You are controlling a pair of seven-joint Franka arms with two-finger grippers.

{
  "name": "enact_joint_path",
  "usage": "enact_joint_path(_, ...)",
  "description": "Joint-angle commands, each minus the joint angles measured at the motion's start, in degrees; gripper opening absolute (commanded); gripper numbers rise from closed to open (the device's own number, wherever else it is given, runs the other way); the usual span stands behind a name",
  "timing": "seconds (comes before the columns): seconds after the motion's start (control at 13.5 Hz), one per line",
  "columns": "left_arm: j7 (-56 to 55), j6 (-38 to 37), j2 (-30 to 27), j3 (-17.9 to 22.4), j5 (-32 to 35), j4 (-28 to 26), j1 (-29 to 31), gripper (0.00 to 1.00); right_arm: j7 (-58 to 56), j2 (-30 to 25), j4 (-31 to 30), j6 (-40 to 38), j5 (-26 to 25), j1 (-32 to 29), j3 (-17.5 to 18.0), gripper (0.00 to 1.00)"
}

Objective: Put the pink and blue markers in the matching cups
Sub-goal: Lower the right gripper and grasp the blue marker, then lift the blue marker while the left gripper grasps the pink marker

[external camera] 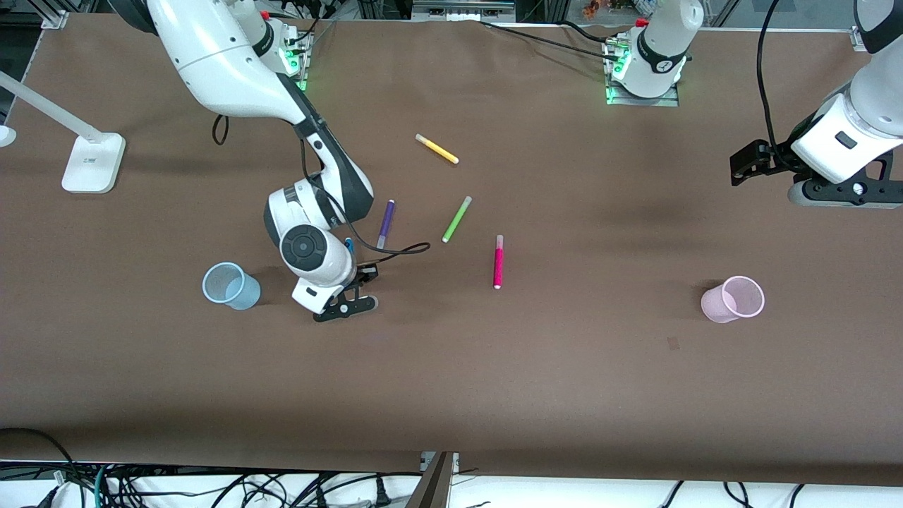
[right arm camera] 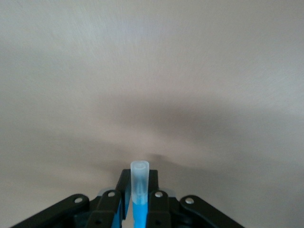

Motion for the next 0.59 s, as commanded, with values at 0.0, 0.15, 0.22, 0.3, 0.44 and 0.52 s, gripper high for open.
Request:
enact_joint_path(0.0,-0.6,-1.4,0.4,-0.7,-1.7,1.4,0.0,1.00,-2.8,-3.6,2.0,-5.5,-0.1,-0.3,-0.4,0.19)
enact_joint_path(0.15,-0.7,-3.2,1.7,-4.7,-1.7,1.2,-0.2,1.00,-7.9,-4.8,5.5,-11.3,-0.4,-0.6,-0.4,0.19)
enact_joint_path(0.22,-0.9,-3.3,2.6,-7.3,-1.7,1.2,-0.2,1.00,-12.0,-5.4,6.4,-13.2,-0.5,-0.6,-0.5,0.19)
enact_joint_path(0.3,-1.6,-3.2,4.2,-9.3,-1.7,1.2,-0.2,1.00,-15.2,-6.1,6.6,-13.9,-0.5,-0.8,-0.6,0.19)
enact_joint_path(0.44,-4.4,-1.8,7.8,-11.2,-2.0,1.2,-0.2,1.00,-20.2,-8.4,6.5,-14.0,0.1,-2.3,-1.0,0.19)
enact_joint_path(0.52,-5.8,1.5,9.6,-12.1,-2.4,1.1,-0.2,1.00,-24.0,-9.5,6.4,-14.0,0.2,-3.1,-1.0,0.19)
